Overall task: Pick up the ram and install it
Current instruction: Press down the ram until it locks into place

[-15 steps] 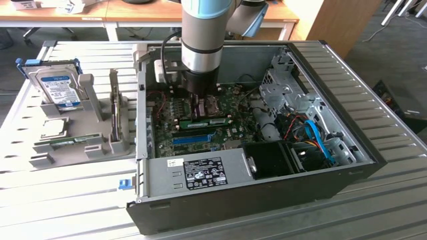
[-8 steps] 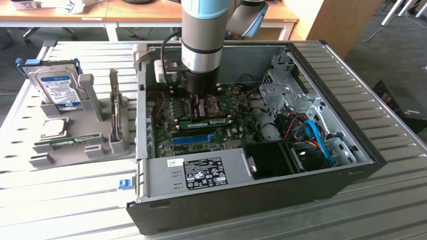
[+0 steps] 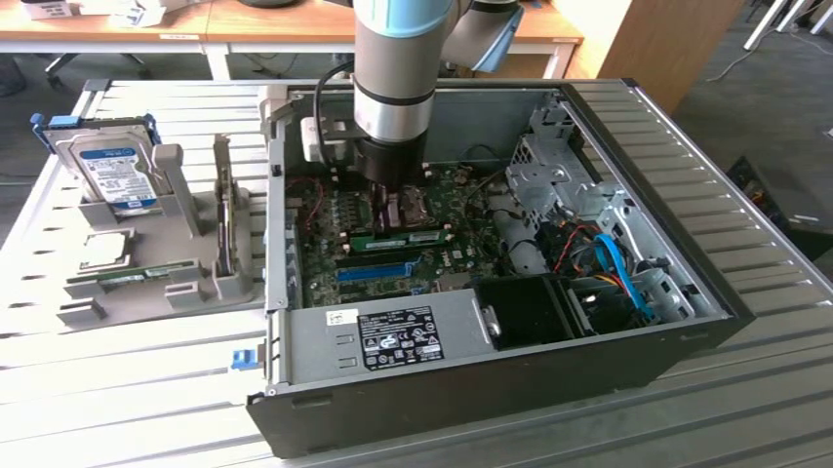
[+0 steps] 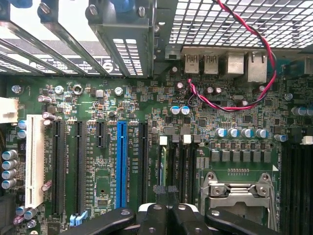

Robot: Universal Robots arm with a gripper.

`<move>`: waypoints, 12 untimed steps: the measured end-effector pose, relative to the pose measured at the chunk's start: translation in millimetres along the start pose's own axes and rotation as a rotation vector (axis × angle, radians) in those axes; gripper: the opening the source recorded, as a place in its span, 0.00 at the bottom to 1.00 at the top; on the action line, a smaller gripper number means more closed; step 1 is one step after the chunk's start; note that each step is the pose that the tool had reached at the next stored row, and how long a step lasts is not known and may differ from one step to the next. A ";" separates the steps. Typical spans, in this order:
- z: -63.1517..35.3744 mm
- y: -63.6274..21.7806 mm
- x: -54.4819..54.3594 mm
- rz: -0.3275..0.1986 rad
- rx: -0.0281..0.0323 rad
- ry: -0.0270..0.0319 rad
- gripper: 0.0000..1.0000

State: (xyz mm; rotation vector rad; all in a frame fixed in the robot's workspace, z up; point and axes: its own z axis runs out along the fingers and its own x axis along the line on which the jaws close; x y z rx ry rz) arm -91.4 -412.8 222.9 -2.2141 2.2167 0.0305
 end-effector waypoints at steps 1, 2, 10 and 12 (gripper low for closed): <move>0.0 0.0 0.0 0.000 0.0000 0.0001 0.11; 0.0 0.0 0.0 0.000 0.0000 0.0001 0.11; 0.3 0.0 0.0 0.000 0.0000 0.0002 0.11; 0.3 0.0 0.0 0.000 0.0001 0.0001 0.11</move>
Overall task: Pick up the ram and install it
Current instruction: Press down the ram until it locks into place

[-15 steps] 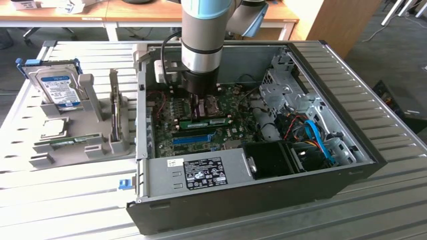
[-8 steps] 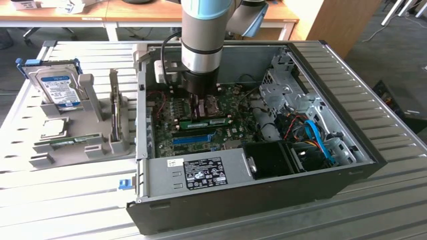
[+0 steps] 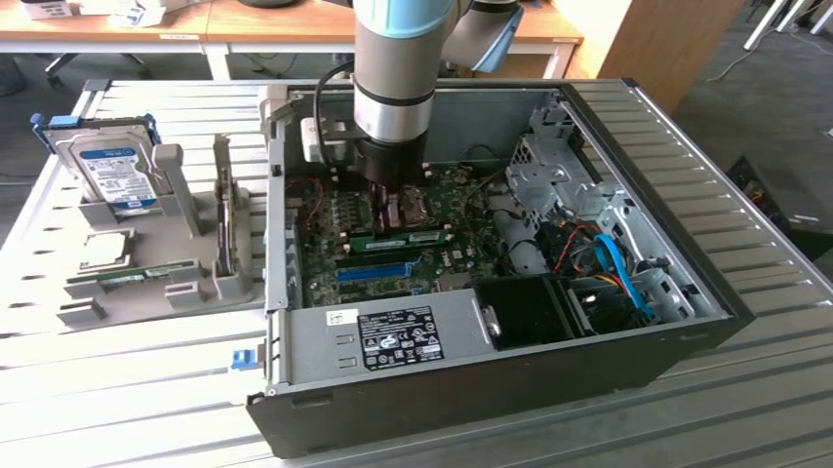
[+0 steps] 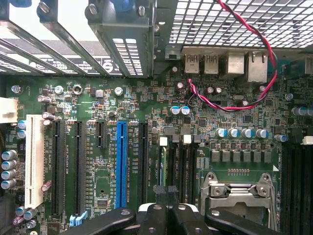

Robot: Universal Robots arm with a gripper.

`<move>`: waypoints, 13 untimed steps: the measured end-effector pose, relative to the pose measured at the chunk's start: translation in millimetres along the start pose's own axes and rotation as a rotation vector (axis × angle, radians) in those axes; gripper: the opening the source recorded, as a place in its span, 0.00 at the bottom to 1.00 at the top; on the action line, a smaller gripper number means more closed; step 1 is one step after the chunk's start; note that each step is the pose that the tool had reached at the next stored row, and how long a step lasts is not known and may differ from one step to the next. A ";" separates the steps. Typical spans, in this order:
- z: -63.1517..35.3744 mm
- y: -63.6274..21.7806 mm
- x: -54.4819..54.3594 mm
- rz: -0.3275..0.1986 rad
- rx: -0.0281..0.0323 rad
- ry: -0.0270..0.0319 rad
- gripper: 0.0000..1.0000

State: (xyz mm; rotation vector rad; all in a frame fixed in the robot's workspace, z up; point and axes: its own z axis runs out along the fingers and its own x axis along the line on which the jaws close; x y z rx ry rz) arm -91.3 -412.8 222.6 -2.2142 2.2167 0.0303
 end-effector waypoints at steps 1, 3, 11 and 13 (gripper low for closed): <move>0.0 0.0 0.0 0.000 0.0000 0.0000 0.11; 0.0 0.0 0.0 0.000 0.0000 -0.0001 0.11; 0.4 0.0 0.0 0.000 0.0001 -0.0001 0.11; 0.4 0.0 0.0 0.000 0.0001 -0.0001 0.11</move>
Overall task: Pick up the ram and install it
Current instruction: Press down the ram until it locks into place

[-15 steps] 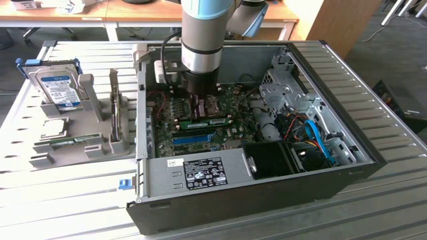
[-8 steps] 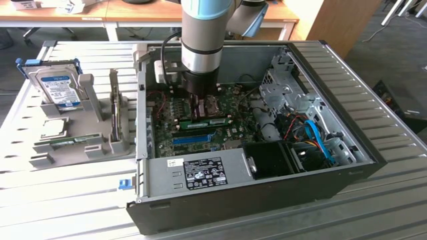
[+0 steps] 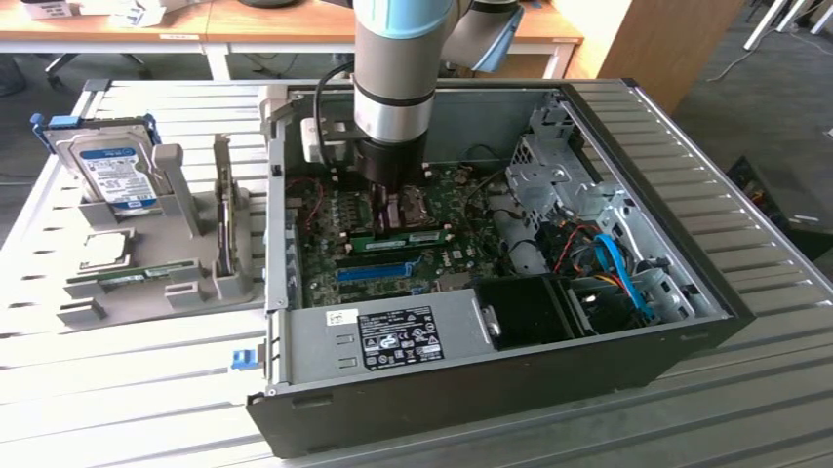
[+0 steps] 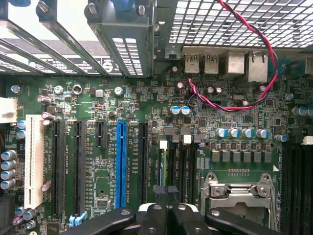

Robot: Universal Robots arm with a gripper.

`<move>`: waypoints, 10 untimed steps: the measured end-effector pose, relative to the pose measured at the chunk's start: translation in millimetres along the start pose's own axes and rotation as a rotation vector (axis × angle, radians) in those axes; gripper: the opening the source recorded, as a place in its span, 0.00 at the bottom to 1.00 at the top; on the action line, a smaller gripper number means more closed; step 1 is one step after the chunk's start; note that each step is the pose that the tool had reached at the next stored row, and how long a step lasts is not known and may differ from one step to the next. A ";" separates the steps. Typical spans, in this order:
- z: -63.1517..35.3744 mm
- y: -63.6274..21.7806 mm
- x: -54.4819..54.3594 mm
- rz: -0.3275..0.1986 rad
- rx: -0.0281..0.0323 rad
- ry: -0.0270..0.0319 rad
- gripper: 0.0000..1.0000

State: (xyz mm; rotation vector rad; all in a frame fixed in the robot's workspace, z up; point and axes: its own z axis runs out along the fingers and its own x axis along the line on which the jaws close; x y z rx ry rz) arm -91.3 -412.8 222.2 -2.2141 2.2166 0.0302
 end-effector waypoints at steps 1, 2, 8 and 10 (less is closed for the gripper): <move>0.0 0.0 0.0 0.000 0.0000 0.0000 0.11; -0.2 0.0 0.0 0.000 -0.0001 0.0000 0.11; -9.6 0.1 -0.2 0.000 0.0000 -0.0001 0.11; -14.6 0.1 -0.3 0.000 0.0000 -0.0001 0.11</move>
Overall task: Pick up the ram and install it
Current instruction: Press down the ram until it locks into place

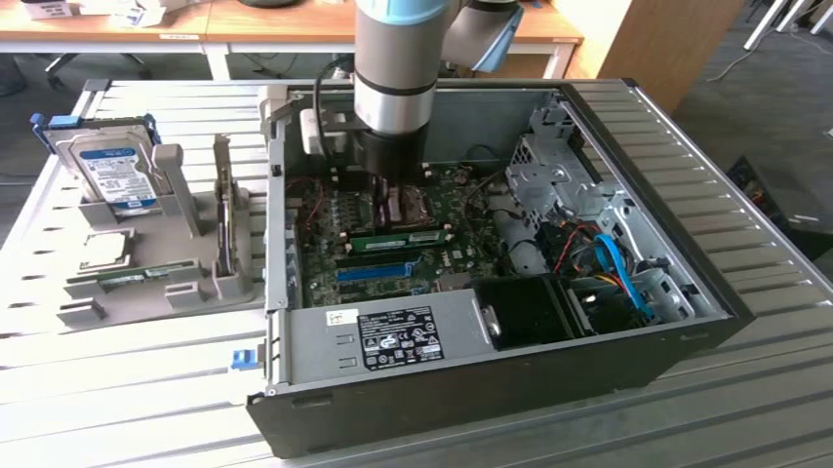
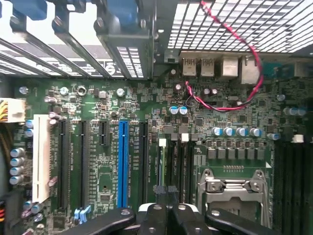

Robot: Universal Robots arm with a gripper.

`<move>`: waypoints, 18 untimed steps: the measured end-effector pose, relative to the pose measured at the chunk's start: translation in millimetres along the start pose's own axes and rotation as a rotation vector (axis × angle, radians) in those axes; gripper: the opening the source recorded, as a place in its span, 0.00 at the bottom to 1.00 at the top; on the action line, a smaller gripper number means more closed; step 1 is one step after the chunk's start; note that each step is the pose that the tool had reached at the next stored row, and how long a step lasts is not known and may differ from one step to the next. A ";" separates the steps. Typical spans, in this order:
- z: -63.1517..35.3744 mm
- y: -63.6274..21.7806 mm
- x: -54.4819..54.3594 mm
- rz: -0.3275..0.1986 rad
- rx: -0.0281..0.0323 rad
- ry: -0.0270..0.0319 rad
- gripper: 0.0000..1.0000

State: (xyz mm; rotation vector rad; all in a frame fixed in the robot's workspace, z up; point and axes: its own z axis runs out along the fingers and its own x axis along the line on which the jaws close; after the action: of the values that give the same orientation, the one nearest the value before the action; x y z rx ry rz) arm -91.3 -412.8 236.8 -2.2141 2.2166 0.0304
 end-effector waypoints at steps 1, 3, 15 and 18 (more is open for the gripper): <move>-2.9 0.0 0.0 0.000 -0.0001 0.0001 0.11; -8.8 0.1 -0.2 0.000 0.0000 0.0001 0.11; -53.8 0.4 -1.1 0.000 0.0000 0.0000 0.11; -65.8 0.5 -1.3 0.000 0.0000 0.0001 0.11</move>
State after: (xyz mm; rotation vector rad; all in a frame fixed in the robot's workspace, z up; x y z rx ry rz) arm -91.3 -412.8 302.7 -2.2142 2.2166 0.0303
